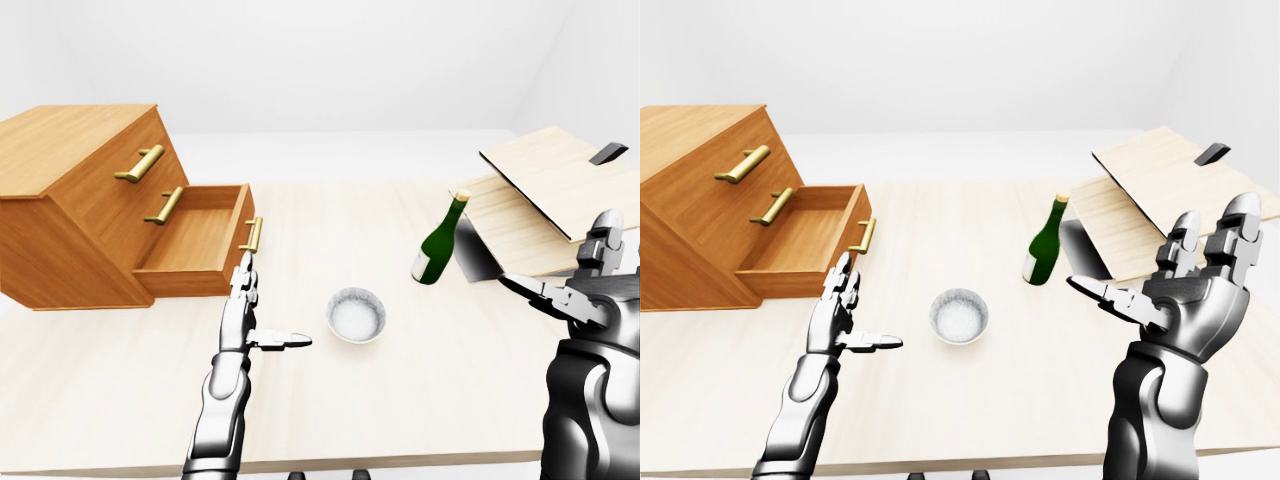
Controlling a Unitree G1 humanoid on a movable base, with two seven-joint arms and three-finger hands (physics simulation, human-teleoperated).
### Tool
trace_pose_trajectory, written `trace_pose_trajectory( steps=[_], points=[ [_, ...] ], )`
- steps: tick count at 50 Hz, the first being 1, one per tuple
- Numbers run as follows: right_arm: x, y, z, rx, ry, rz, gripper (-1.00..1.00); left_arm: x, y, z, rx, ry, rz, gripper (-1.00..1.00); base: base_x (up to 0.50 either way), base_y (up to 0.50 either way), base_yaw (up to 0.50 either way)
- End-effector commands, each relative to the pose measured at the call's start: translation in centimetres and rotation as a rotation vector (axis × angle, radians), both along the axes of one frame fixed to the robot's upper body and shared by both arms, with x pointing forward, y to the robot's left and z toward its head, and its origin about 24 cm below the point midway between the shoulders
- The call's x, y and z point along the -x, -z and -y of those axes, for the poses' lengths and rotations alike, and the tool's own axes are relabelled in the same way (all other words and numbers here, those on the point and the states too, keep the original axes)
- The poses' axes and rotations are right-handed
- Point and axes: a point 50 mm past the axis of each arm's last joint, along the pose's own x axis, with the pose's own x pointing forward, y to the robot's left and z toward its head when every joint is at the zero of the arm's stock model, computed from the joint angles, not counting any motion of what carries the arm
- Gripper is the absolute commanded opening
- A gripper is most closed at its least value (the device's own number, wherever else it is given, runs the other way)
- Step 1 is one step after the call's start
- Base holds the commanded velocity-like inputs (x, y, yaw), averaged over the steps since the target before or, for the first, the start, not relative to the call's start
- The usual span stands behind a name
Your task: Close the bottom drawer of the cabinet.
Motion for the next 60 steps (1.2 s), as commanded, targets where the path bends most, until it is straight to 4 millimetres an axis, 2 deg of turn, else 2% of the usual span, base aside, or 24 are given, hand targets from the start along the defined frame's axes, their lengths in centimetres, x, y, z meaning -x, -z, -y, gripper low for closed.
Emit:
trace_pose_trajectory(
  steps=[1, 20, 24, 26, 33, 35, 39, 45, 54, 60],
  points=[
    [0.0, 0.0, 0.0, 0.006, -0.003, 0.0, 1.0, 0.1, 0.1, 0.1, 0.0, 0.002, -0.003, 1.0, 0.26, 0.0, 0.0],
    [0.0, 0.1, -0.1, 0.001, -0.008, -0.002, 1.0, -0.1, 0.1, -0.1, -0.003, -0.002, -0.002, 1.0, 0.24, 0.0, 0.0],
    [-0.1, 0.1, -0.1, 0.001, -0.009, -0.005, 1.0, -1.6, -0.2, -0.6, -0.009, -0.024, -0.004, 1.0, 0.0, 0.0, 0.0],
    [-0.1, 0.2, -0.1, 0.001, -0.012, -0.009, 1.0, -3.5, -0.3, -1.0, -0.013, -0.041, -0.01, 1.0, 0.0, 0.0, 0.0],
    [-0.1, 0.3, -0.2, 0.003, -0.014, -0.012, 1.0, -6.7, -0.2, -2.8, -0.013, -0.096, -0.06, 1.0, 0.0, 0.0, 0.0],
    [-0.1, 0.3, -0.2, 0.003, -0.015, -0.013, 1.0, -8.2, -0.5, -3.7, -0.008, -0.124, -0.083, 1.0, 0.0, 0.0, 0.0],
    [-0.2, 0.4, -0.2, 0.003, -0.016, -0.018, 1.0, -9.7, -1.0, -4.4, -0.016, -0.152, -0.112, 1.0, 0.0, 0.0, 0.0],
    [-0.2, 0.5, -0.2, 0.002, -0.018, -0.025, 1.0, -10.5, -0.1, -4.6, -0.029, -0.166, -0.193, 1.0, 0.0, 0.0, 0.0],
    [-0.3, 0.6, -0.3, 0.004, -0.019, -0.029, 1.0, -10.4, 1.5, -4.8, -0.042, -0.176, -0.286, 1.0, 0.0, 0.0, 0.0],
    [-0.3, 0.7, -0.3, 0.002, -0.02, -0.032, 1.0, -10.5, 1.7, -4.7, -0.046, -0.177, -0.308, 1.0, 0.0, 0.0, 0.0]
  ],
)
